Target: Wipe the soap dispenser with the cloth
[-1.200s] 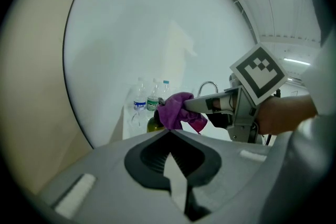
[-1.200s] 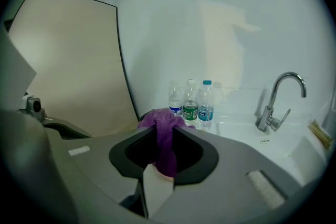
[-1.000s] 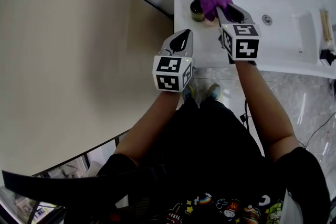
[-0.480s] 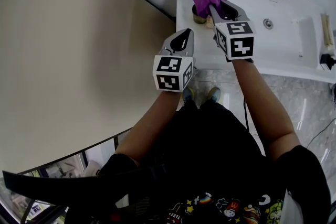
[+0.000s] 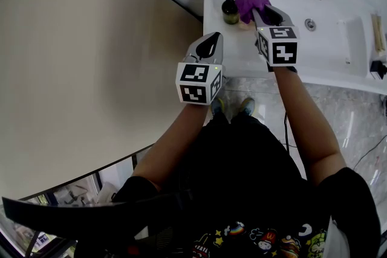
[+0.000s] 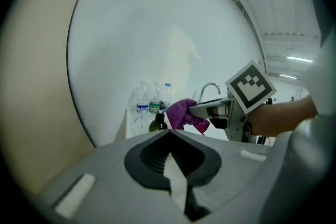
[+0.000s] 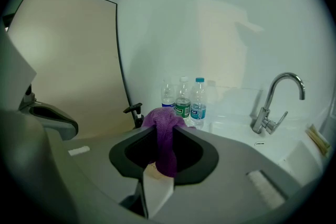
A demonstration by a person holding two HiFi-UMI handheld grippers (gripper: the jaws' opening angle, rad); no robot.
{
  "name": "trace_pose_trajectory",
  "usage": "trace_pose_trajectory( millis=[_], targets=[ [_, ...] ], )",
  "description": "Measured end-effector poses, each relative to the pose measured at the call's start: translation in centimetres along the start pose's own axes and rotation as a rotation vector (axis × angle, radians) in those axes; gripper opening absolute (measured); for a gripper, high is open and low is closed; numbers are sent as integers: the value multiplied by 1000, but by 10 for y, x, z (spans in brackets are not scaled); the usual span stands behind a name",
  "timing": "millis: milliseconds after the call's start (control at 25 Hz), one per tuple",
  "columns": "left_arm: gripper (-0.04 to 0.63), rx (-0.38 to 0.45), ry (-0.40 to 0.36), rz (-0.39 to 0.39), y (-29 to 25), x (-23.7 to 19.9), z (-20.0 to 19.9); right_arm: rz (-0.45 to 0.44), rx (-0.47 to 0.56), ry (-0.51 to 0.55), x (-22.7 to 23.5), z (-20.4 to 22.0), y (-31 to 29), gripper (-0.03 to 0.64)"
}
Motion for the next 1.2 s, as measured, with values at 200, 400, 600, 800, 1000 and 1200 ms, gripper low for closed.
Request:
trace_pose_trajectory(
  millis=[200, 400, 600, 800, 1000, 1200],
  targets=[
    [0, 3, -7, 9, -3, 4, -4, 10, 46, -24, 9, -10, 15, 112],
    [0, 1, -10, 15, -7, 8, -6, -27, 115, -6, -2, -36, 29, 112],
    [0, -25, -15, 8, -6, 8, 0, -54, 52, 4, -13, -12, 0, 112],
    [0, -52, -10, -3, -5, 2, 12, -47, -35, 33, -15, 25, -30, 112],
    [0, -86, 2, -2, -7, 1, 28, -48, -85, 63, -15, 50, -46, 112],
    [0, -104, -2, 6, -5, 1, 36, -44, -123, 89, -17, 64, -56, 110]
  ],
)
Point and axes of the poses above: the fingertips, and each gripper's own axes: y backward along the fingers, x to its right, z out of its underside, the point moved 1 cm from there along y, backward along the fingers, and after that the axes turned 11 degrees about -x, right-handed, at the moved point
